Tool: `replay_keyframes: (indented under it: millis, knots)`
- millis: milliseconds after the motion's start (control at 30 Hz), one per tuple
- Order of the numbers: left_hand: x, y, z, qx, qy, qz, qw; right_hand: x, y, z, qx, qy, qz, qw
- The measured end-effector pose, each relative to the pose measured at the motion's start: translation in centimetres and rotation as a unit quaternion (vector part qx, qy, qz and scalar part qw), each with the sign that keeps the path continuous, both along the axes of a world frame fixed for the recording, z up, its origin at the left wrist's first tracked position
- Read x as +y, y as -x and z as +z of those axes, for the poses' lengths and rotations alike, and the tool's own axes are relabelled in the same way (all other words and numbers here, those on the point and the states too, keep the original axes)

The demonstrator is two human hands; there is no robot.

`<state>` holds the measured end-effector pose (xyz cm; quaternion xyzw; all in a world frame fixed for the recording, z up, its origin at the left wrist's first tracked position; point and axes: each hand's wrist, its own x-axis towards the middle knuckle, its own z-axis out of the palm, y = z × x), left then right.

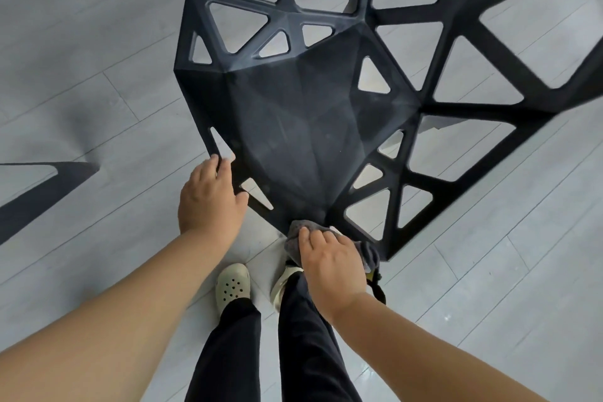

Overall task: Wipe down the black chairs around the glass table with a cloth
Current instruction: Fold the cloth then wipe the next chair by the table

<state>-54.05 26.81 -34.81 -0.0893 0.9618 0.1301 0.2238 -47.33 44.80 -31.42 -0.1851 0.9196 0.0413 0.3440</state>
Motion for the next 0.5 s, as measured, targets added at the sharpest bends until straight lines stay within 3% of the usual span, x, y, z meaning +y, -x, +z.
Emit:
replay_keyframes:
  millis: [133, 233, 300, 400, 500]
  knots:
    - [-0.2, -2.4, 0.0, -0.040, -0.008, -0.035, 0.999, -1.2, -1.7, -0.9, 0.033, 0.015, -0.062, 0.997]
    - [-0.2, -3.5, 0.4, -0.057, -0.015, -0.048, 0.997, -2.4, -3.2, -0.4, -0.081, 0.004, -0.029, 0.996]
    - [-0.3, -3.9, 1.0, -0.073, -0.026, -0.040, 0.996, -2.6, -4.5, -0.1, -0.090, 0.017, -0.034, 0.995]
    - [-0.4, -4.1, 1.4, -0.071, -0.031, -0.047, 0.996, -2.5, -3.7, 0.5, -0.001, 0.050, -0.066, 0.997]
    - [0.4, -4.0, 1.8, -0.061, -0.044, -0.073, 0.995, -0.7, -0.5, 1.2, 0.122, 0.021, -0.100, 0.987]
